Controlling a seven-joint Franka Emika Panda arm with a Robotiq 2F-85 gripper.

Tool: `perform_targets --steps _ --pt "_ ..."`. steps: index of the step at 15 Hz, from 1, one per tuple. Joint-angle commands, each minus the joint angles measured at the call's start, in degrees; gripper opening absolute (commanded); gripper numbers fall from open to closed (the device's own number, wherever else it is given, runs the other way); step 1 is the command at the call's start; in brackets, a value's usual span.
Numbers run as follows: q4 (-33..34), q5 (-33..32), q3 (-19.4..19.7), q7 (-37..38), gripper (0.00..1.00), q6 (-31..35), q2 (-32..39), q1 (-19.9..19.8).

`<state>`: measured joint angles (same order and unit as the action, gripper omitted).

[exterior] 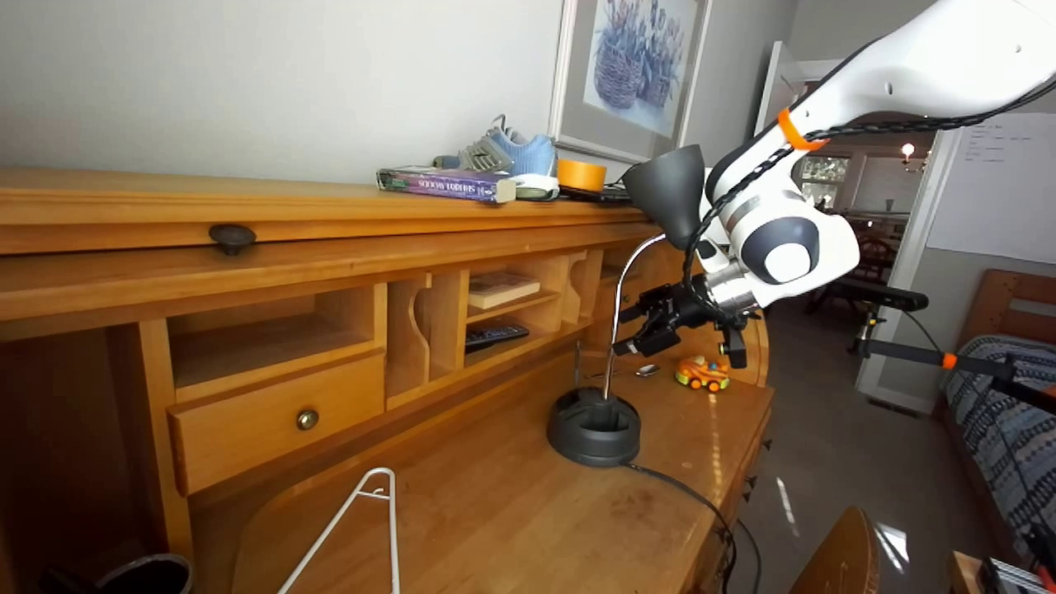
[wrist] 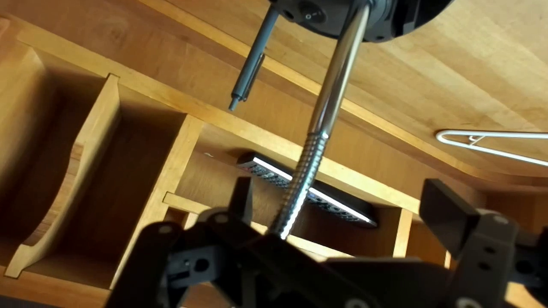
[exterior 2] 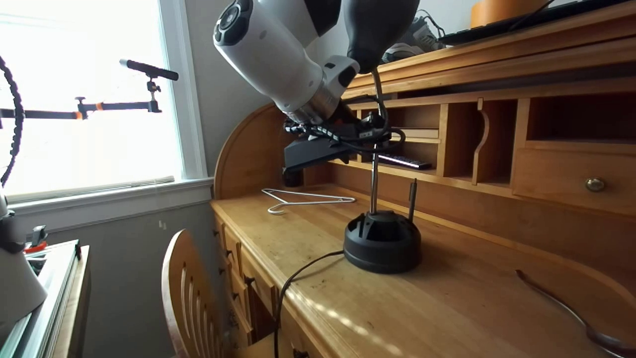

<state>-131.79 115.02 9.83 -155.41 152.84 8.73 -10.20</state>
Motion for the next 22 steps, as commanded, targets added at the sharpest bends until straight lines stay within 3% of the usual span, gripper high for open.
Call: perform_targets --steps 1,5,7,9,10,16,22 --pt "1.7 1.6 2.0 -2.9 1.00 -2.2 2.1 2.1" --pt "1.9 1.2 3.6 -2.8 1.00 -2.9 3.0 3.7" --pt "2.2 0.9 4.7 -2.5 0.74 -3.5 3.5 4.5" --pt "2.2 0.5 5.8 -2.5 0.58 -4.2 3.4 5.2" --pt "2.1 -0.1 3.9 -2.4 0.49 -3.9 3.1 3.2" --pt "1.5 -4.0 4.1 -2.0 0.05 -2.8 3.8 2.9" --pt "-0.6 -11.4 4.0 -0.4 0.06 -4.3 3.4 2.5"
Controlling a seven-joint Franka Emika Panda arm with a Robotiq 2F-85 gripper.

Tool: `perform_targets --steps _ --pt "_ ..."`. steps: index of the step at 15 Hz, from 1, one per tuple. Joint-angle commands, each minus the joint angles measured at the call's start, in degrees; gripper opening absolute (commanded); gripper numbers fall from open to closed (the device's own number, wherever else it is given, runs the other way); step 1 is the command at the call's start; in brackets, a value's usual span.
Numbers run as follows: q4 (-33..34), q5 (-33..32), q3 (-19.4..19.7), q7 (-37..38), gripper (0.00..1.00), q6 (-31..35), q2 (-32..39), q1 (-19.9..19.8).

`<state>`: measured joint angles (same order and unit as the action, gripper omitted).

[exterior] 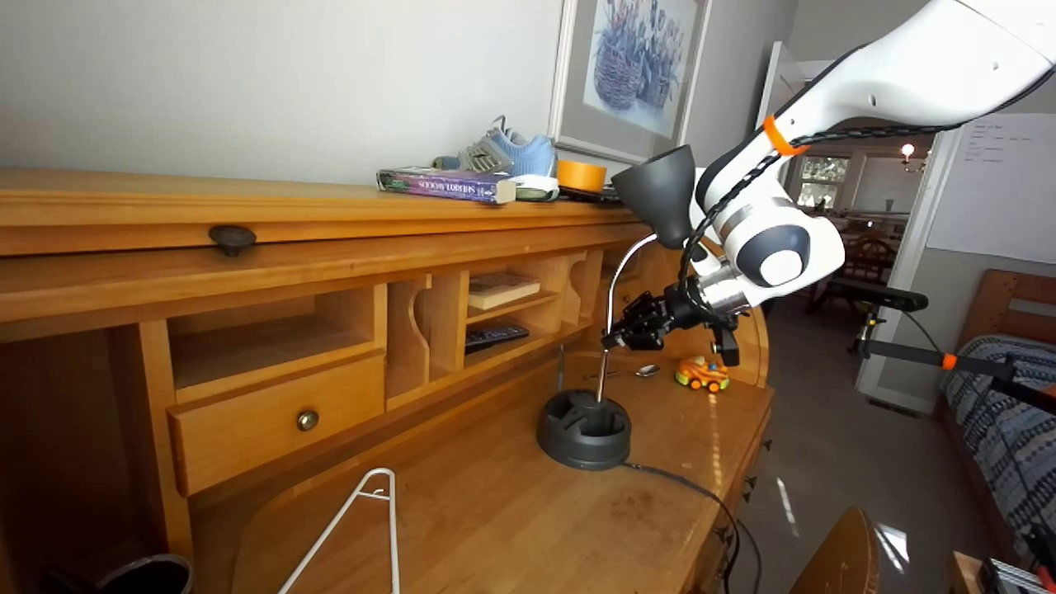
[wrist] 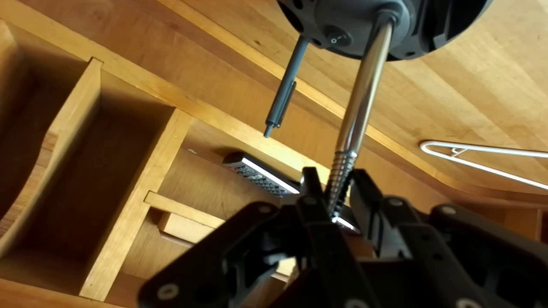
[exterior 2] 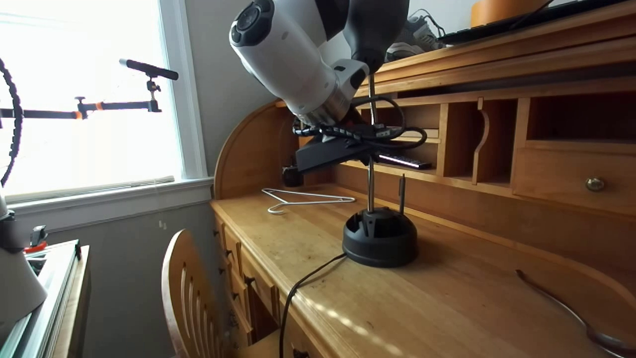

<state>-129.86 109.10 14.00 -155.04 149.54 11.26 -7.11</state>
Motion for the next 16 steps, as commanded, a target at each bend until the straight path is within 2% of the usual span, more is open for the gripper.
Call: perform_targets --steps 1,4,7,14,15,16 --pt "-3.1 -8.4 -0.2 0.3 0.06 -1.9 0.5 -0.8" --pt "-3.9 -16.7 -0.2 3.5 0.06 -3.8 -0.1 -1.7" --pt "-5.2 -24.2 -0.2 5.5 0.06 -2.2 1.0 -2.1" --pt "-7.0 -32.4 -0.7 6.8 0.06 -0.6 1.5 -2.4" --pt "-7.2 -32.3 -0.8 6.4 0.11 -0.7 0.9 -2.5" --pt "-7.5 -30.9 -1.0 5.5 0.47 -0.6 0.1 -2.7"
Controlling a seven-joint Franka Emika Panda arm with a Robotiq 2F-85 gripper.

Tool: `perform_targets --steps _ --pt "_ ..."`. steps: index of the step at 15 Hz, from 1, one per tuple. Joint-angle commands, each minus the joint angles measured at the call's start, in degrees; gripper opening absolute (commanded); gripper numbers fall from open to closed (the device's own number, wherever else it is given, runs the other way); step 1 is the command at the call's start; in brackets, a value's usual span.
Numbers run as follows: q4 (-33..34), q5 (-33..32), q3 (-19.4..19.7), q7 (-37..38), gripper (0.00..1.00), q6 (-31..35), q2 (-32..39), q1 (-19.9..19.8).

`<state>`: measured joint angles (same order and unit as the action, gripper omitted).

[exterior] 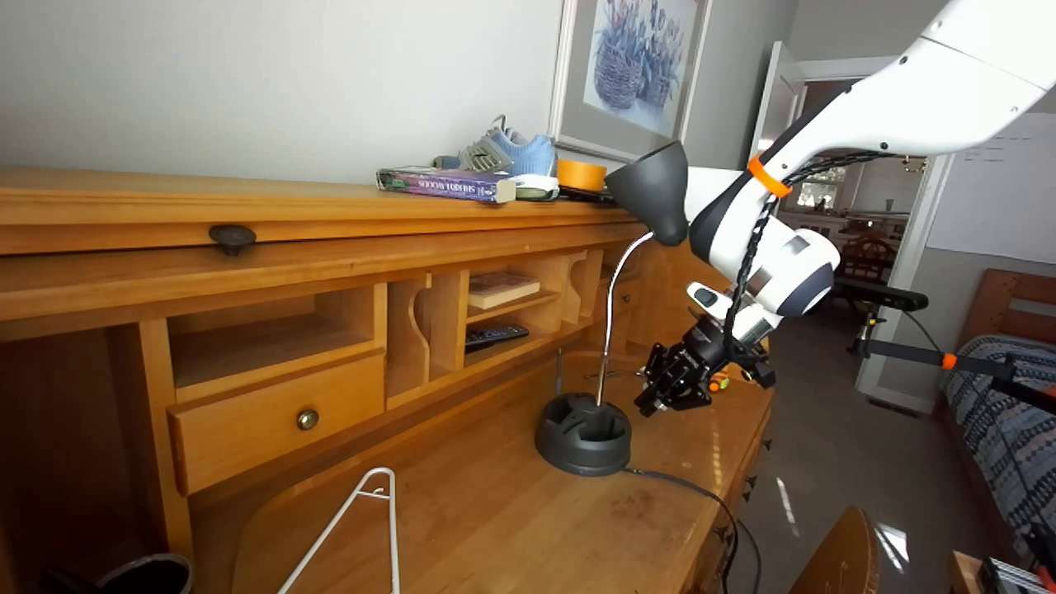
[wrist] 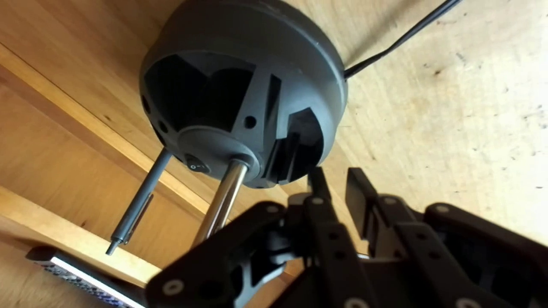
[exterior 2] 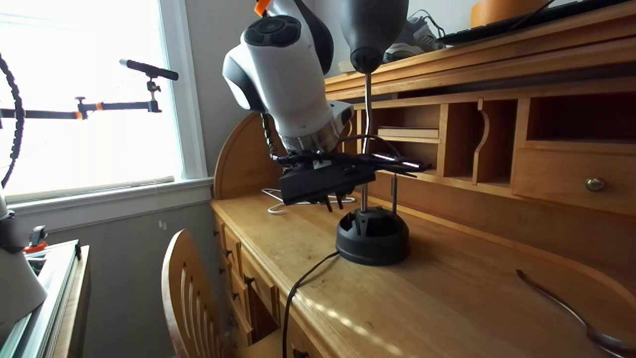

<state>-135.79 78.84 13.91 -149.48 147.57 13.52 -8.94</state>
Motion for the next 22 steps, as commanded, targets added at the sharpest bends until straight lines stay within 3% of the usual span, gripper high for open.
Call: perform_targets --steps 1,3,6,10,15,22 --pt "-1.8 1.7 0.0 -1.7 0.42 0.8 -2.9 -0.1" --pt "-1.8 5.9 -0.4 -4.4 0.48 0.7 -4.1 -0.4" --pt "-1.7 14.6 -0.5 -8.1 0.70 -0.5 -5.6 -0.5" --pt "-1.6 20.6 -1.1 -7.0 0.99 -2.1 -6.3 -0.8" --pt "-1.0 25.6 -1.4 -7.0 1.00 -4.3 -5.9 -0.5" --pt "-7.3 21.5 -0.7 -2.9 1.00 0.0 -12.1 -0.5"
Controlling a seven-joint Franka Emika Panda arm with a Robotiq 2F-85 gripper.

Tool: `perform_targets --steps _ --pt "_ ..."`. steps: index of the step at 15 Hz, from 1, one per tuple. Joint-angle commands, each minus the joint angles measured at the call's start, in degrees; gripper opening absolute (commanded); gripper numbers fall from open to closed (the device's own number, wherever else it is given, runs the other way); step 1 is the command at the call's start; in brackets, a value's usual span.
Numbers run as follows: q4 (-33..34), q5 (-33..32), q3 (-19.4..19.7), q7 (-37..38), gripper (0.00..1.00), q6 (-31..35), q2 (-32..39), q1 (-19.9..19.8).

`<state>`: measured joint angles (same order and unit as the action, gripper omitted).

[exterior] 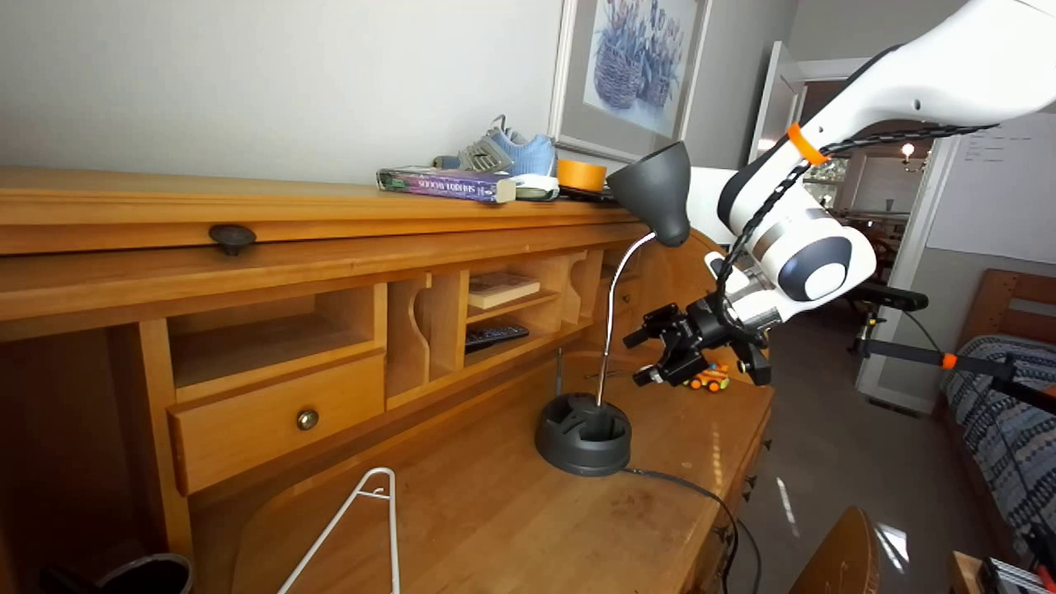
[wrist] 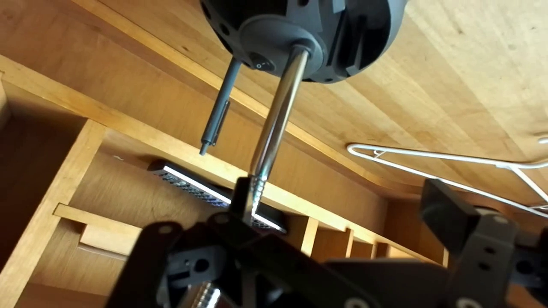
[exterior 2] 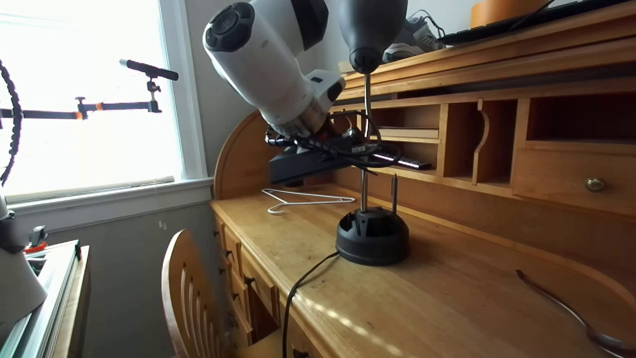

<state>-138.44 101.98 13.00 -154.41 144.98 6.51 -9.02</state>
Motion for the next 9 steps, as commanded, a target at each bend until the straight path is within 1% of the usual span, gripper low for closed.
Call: perform_targets --steps 1,2,3,6,9 --pt "-5.8 -3.5 0.2 3.7 1.00 4.4 -6.2 -0.5" --pt "-6.9 -5.2 0.1 5.3 1.00 6.1 -7.3 -0.6" --pt "-8.2 -8.2 0.0 8.0 1.00 8.1 -8.5 -0.7" --pt "-11.4 -23.0 -0.5 16.2 1.00 13.3 -9.6 -1.2" --pt "-13.9 -36.9 0.0 18.8 1.00 13.9 -9.5 -2.4"
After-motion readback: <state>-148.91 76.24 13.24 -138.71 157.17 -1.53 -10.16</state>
